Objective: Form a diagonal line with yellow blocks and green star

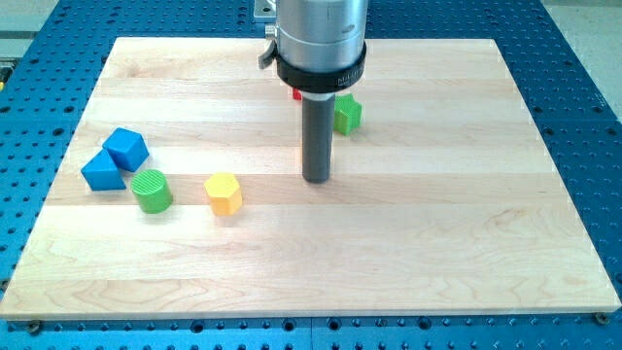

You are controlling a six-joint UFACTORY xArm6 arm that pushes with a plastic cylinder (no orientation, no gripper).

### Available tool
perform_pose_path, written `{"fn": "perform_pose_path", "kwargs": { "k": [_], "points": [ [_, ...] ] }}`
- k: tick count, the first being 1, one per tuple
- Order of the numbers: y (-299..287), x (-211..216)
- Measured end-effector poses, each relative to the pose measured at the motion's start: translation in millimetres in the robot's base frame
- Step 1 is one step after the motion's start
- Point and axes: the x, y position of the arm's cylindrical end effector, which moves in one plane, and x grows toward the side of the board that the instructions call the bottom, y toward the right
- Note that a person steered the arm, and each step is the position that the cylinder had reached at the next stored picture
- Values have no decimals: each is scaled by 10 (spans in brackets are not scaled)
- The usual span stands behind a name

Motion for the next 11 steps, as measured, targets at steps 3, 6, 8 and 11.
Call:
{"fn": "perform_pose_path", "kwargs": {
  "k": [3,6,8,11],
  "points": [
    [-1552,410],
    [-676,258],
    [-393,77],
    [-810,-131]
  ]
}}
